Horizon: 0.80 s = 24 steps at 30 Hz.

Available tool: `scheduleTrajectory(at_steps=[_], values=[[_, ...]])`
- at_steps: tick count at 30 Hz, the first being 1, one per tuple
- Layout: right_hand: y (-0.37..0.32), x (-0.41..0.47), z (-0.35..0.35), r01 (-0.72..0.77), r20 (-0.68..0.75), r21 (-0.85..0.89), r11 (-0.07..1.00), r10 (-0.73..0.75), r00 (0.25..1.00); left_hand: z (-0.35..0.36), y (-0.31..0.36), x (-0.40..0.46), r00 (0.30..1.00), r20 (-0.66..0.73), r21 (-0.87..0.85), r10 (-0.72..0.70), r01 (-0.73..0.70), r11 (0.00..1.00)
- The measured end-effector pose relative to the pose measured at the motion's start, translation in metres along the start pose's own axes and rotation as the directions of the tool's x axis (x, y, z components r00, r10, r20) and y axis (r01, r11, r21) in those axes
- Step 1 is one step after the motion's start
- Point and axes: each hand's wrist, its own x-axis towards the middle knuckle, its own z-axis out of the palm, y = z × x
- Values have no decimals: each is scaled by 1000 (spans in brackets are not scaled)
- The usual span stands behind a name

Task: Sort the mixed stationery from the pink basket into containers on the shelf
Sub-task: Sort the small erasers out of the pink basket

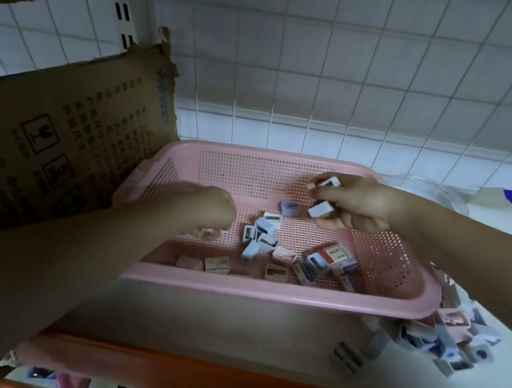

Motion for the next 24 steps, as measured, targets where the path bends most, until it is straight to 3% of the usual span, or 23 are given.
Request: scheduleTrajectory(at_steps=[4,6,8,11,14,17,20,24], values=[[-1,-12,1,-68,76,301,951,47,996,-4,15,-15,992,110,-382,62,-15,924],[1,-12,5,-81,72,294,952,63,995,-2,23,-26,987,139,-525,81,4,851],[2,-11,12,-65,1,159,985,66,998,0,28,-35,990,115,-592,83,1,806],[-1,-15,19,57,-219,-106,993,-80,972,2,31,-43,989,26,-565,142,-103,819],[-1,-30,15,239,-346,-289,927,-334,877,5,34,-53,970,-58,-521,235,-230,822],[1,-58,6,344,-461,-227,911,-412,786,16,39,-60,942,-112,-479,317,-331,813],[9,-91,-14,324,-576,-262,909,-416,704,39,50,-68,919,-81,-420,385,-382,823],[27,-135,-56,304,-639,-224,926,-375,672,82,79,-85,874,11,-409,485,-439,800]])
